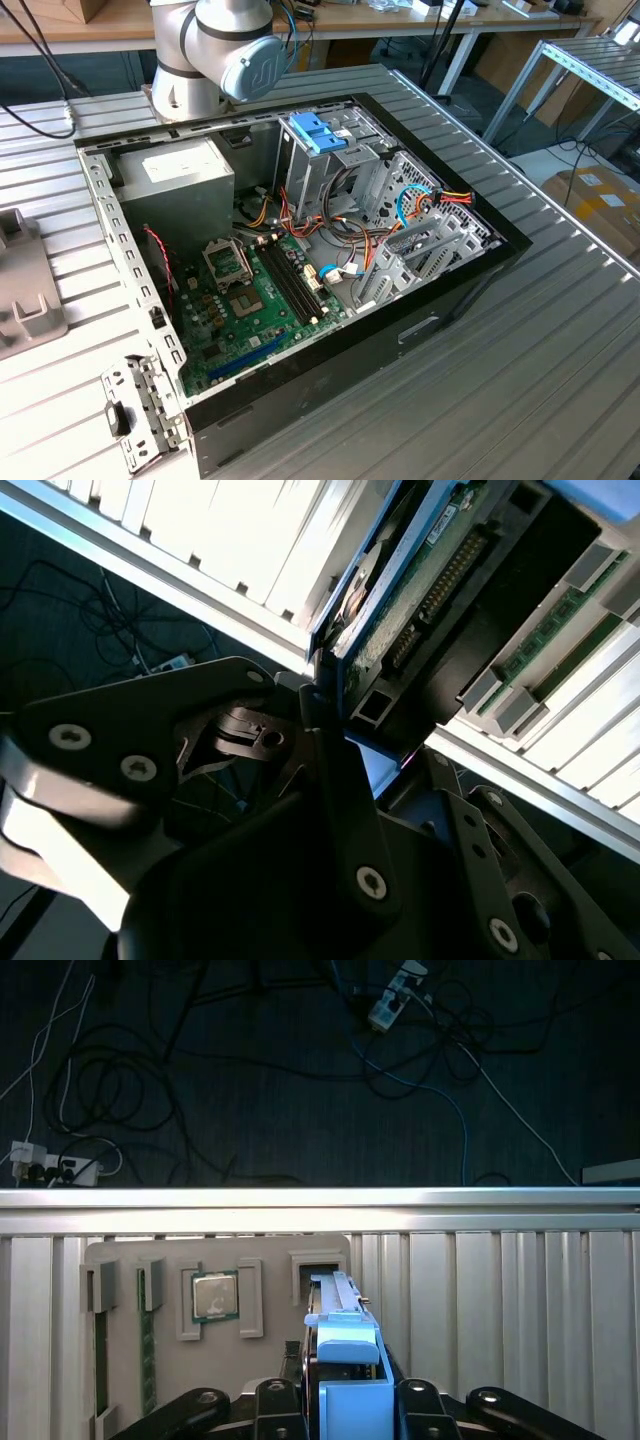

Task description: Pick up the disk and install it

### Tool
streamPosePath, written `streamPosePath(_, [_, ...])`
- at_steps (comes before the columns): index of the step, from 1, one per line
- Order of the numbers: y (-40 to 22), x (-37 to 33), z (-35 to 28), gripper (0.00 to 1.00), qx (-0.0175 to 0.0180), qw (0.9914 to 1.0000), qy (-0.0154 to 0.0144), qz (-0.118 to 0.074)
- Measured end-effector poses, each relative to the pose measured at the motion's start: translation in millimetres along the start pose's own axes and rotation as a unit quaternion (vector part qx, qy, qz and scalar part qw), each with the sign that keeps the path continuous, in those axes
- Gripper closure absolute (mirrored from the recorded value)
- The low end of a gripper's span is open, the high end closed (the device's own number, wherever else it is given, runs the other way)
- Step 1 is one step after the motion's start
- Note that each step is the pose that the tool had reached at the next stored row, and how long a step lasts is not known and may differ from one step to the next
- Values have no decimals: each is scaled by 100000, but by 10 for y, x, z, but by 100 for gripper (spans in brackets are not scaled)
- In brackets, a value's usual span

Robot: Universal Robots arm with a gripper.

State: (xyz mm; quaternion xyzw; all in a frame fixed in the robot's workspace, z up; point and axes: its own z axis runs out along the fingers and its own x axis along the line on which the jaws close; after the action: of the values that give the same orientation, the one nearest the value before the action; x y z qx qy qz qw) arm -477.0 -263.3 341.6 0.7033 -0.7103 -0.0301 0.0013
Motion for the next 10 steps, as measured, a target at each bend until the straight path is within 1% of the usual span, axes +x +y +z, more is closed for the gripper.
streamPosePath(7, [2, -2, -40, 63, 4, 99999, -355, -17])
streamPosePath(10, [2, -2, -52, 63, 1, 99999, -441, -19])
